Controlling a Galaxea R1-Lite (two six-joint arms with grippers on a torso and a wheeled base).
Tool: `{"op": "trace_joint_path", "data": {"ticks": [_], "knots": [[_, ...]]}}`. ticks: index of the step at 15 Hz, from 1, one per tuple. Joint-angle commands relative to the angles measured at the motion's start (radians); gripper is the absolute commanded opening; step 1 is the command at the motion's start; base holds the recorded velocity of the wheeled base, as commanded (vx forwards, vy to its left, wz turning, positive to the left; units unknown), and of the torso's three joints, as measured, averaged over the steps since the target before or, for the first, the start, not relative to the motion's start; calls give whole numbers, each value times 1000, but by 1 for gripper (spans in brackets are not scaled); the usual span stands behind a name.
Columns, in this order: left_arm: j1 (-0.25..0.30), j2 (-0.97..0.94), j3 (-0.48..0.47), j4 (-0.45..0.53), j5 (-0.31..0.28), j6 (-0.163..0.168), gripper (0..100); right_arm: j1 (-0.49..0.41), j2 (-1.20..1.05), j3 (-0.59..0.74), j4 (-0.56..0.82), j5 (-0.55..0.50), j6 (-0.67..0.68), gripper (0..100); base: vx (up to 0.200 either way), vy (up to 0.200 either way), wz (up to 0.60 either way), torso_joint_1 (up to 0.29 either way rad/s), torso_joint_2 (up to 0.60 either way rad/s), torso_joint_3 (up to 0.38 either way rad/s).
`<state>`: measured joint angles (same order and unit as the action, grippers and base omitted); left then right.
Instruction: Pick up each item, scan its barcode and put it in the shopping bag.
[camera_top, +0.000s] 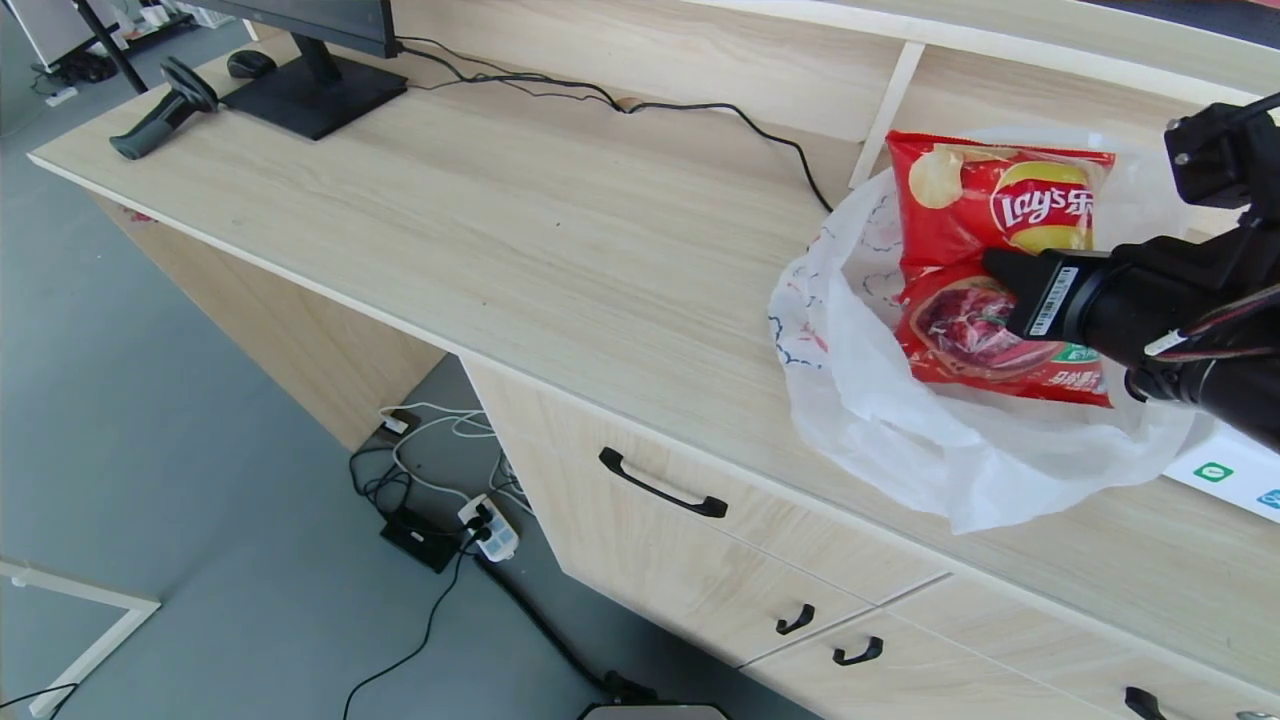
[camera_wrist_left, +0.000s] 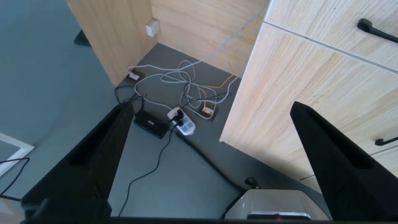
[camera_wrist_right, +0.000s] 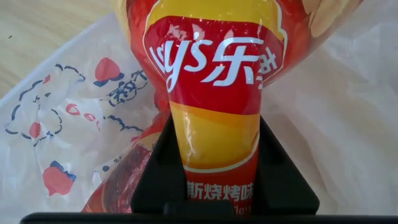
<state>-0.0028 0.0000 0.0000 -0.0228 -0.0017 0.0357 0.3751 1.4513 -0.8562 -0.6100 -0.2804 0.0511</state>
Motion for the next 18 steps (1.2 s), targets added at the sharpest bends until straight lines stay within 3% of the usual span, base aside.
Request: {"op": "trace_joint_path", "data": {"ticks": [1,7,11,15,16,18], "knots": [[0,2,0,0,0,1,100,10,-14,23,-1,1,7,0,0,0,0,0,0,0],[0,2,0,-2,0,3,100,2,1,46,3,-2,13,0,0,0,0,0,0,0],[0,2,0,-2,0,1,100,-82,26,29,4,6,0,0,0,0,0,0,0,0],[0,2,0,0,0,0,100,-81,43,43,3,9,7,0,0,0,0,0,0,0],[1,2,0,0,0,0,100,-81,40,46,3,14,7,100,0,0,0,0,0,0],[0,2,0,1,0,0,100,-81,37,35,1,35,7,100,0,0,0,0,0,0]]}}
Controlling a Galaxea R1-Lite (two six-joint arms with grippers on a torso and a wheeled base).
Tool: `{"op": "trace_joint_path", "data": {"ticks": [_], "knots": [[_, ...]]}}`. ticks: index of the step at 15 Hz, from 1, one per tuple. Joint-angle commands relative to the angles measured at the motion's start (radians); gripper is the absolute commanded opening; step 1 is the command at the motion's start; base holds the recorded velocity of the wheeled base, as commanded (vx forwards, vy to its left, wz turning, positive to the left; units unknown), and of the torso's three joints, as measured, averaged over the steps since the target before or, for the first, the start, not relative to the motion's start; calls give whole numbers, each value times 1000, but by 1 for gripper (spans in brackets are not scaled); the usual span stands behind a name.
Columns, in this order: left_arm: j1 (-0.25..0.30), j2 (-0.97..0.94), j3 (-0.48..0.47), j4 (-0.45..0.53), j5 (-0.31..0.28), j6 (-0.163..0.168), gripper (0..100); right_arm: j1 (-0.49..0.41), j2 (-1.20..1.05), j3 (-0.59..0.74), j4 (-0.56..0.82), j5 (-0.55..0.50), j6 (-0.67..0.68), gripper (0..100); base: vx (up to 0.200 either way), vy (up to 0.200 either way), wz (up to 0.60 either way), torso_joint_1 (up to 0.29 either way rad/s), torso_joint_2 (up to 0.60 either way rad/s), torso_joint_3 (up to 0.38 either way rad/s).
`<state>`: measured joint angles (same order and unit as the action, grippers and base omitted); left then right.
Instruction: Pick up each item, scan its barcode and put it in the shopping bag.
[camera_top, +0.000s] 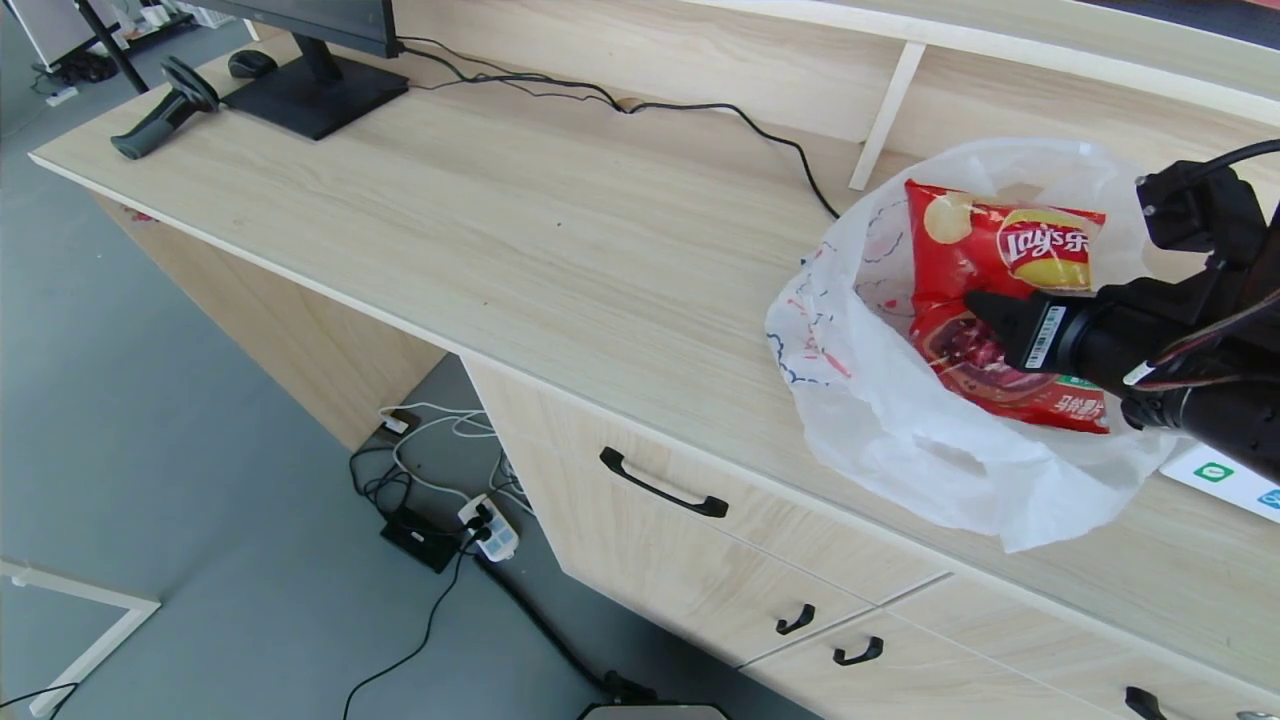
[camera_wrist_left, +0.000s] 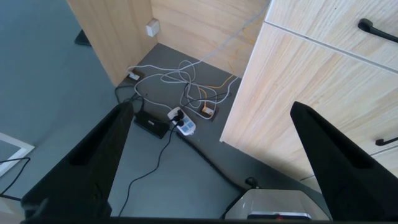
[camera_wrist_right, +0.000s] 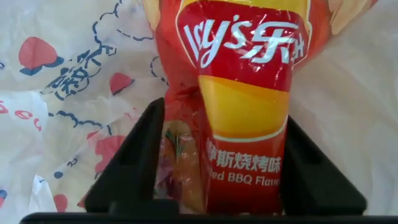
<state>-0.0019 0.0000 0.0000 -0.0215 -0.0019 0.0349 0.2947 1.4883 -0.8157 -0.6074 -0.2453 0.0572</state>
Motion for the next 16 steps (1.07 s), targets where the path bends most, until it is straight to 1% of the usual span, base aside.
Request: {"op": "trace_joint_path", "data": {"ticks": [1,5,9,11,12,13,16], "knots": [[-1,2,0,0,0,0,100,0,1,-17,-2,4,1,100,0,0,0,0,0,0],[-1,2,0,2,0,0,100,0,-46,-37,-5,15,0,100,0,0,0,0,0,0],[-1,0,0,2,0,-1,100,-5,-191,-33,6,51,-71,100,0,0,0,0,0,0],[-1,2,0,2,0,-1,100,14,-275,32,-6,138,-140,100,0,0,0,0,0,0],[-1,2,0,2,0,-1,100,23,-301,52,-3,155,-169,100,0,0,0,0,0,0],[-1,0,0,2,0,-1,100,44,-355,102,-2,166,-185,100,0,0,0,0,0,0],[0,2,0,2,0,-4,100,47,-448,242,0,204,-192,100,0,0,0,0,0,0]]}}
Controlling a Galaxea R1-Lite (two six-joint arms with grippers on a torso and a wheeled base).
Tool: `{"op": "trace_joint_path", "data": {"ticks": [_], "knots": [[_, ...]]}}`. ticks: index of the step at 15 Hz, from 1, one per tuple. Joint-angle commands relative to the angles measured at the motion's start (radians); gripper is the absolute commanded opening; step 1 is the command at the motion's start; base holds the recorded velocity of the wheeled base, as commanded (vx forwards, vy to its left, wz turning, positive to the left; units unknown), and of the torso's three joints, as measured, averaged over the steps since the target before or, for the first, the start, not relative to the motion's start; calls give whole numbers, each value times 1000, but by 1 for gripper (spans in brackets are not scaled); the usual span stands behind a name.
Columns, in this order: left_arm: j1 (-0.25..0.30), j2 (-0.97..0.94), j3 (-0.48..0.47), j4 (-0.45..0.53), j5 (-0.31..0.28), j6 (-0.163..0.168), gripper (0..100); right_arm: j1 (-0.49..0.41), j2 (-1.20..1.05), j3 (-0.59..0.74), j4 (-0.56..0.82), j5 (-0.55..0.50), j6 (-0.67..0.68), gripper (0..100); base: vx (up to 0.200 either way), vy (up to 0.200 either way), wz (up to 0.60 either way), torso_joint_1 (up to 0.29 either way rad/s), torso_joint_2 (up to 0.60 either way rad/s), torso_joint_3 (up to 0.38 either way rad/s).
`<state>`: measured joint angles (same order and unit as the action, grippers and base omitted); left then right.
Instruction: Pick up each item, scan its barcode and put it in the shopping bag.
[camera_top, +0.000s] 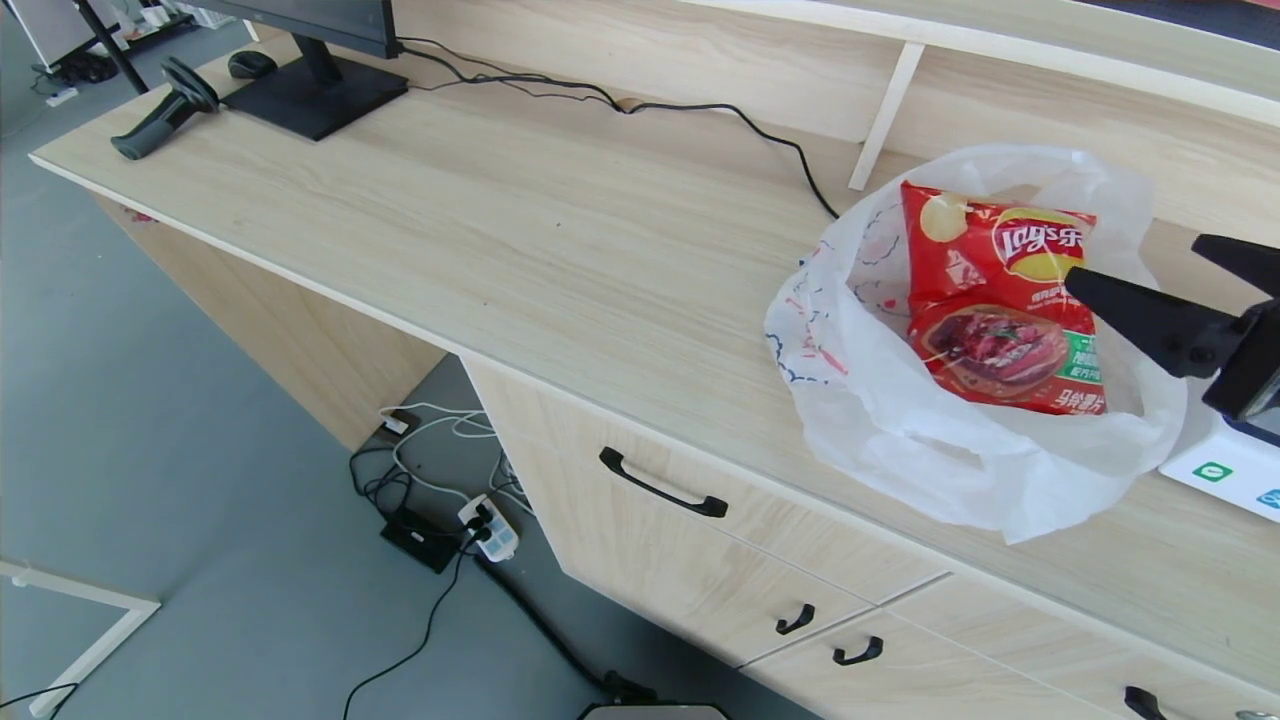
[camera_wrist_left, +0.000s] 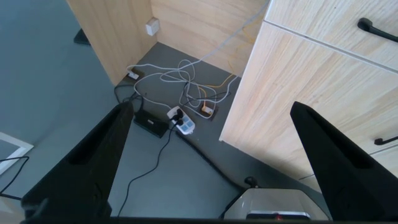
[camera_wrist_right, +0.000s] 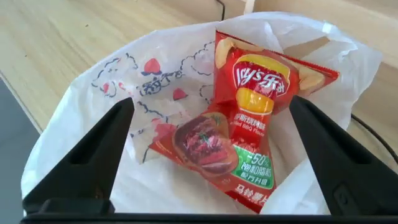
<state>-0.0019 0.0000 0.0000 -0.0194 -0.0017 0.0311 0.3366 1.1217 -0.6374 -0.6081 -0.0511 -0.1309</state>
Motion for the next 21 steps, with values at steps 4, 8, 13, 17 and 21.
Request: {"op": "trace_joint_path", "data": {"ticks": [4,8,13,17,21], "knots": [[0,2,0,-1,0,0,100,5,-80,78,-1,25,-4,100,0,0,0,0,0,0],[0,2,0,-1,0,0,100,5,-83,82,-2,45,-3,100,0,0,-600,-1,1,6],[0,2,0,-1,0,0,100,5,-89,48,-2,45,5,100,0,0,-360,1,2,2],[-1,2,0,-1,0,1,100,-19,-86,42,-2,36,146,100,-100,0,0,2,1,2],[0,2,0,-1,0,0,100,-65,-83,42,-2,42,146,100,-150,0,0,8,4,1]]}}
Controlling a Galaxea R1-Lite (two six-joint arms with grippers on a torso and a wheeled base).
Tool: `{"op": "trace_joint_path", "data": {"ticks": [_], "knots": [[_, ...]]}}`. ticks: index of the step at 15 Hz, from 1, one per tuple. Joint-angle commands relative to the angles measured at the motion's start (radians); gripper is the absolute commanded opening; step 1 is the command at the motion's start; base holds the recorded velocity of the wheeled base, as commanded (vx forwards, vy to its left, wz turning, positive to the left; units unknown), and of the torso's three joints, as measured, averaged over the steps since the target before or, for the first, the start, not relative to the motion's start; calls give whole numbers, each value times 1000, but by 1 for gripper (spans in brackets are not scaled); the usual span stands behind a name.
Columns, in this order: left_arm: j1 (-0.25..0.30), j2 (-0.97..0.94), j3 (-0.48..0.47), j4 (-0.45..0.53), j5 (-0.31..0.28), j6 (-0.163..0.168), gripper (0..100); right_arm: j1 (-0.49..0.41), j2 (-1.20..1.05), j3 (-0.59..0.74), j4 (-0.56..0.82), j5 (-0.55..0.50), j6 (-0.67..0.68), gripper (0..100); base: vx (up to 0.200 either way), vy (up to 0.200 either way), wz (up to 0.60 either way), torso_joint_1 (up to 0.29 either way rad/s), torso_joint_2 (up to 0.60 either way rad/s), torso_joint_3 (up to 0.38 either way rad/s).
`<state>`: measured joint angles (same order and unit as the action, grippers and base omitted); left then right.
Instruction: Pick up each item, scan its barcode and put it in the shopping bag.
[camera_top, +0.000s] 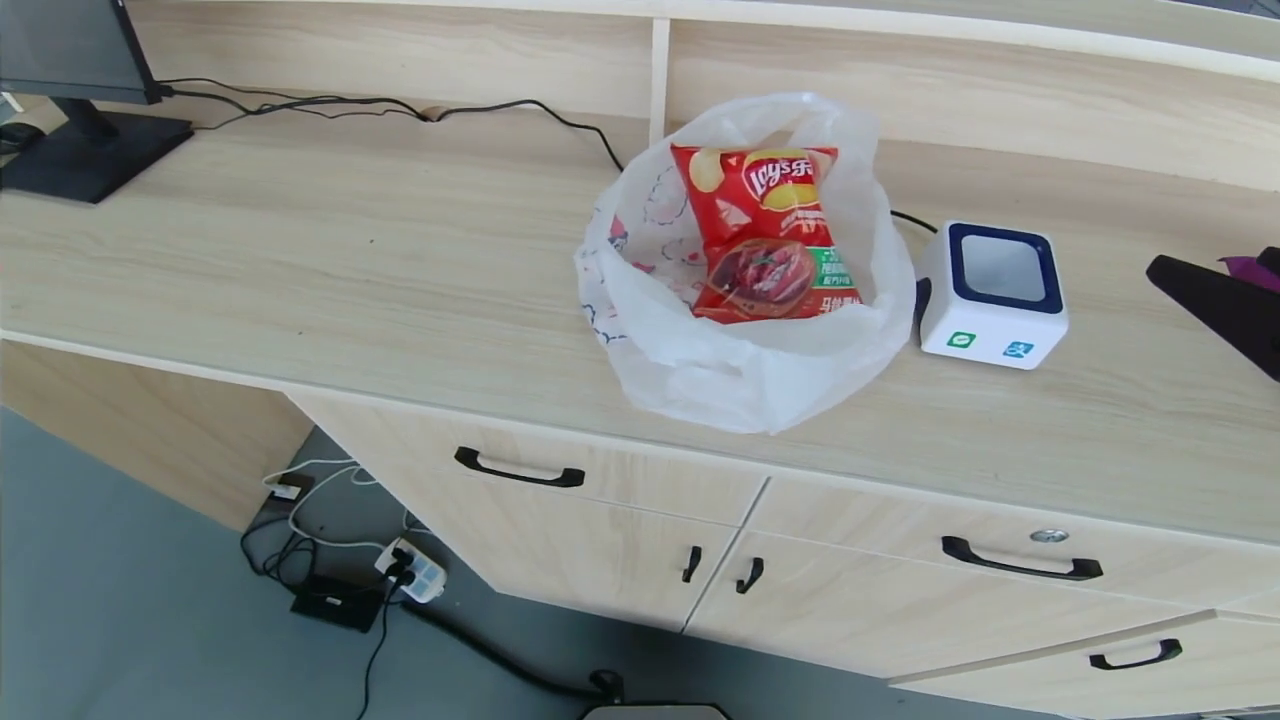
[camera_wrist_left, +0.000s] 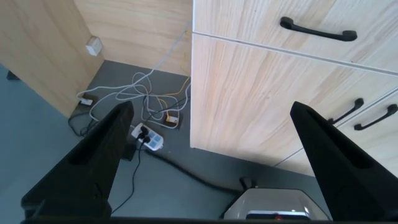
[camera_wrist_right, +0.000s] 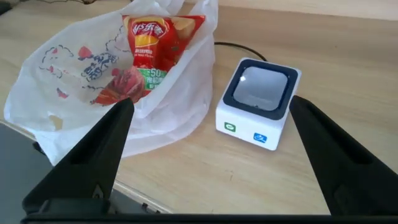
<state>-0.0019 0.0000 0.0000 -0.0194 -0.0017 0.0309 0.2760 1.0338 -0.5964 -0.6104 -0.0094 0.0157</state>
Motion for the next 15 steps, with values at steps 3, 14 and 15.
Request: {"op": "trace_joint_path", "data": {"ticks": [3,14,15], "knots": [[0,2,0,1,0,0,100,-6,3,17,0,0,30,100,0,0,0,0,0,0],[-1,0,0,1,0,4,100,-107,8,12,0,-9,122,100,0,-200,0,6,4,5],[-1,0,0,1,0,4,100,-123,8,13,1,-8,122,100,0,-200,0,2,2,-7]]}}
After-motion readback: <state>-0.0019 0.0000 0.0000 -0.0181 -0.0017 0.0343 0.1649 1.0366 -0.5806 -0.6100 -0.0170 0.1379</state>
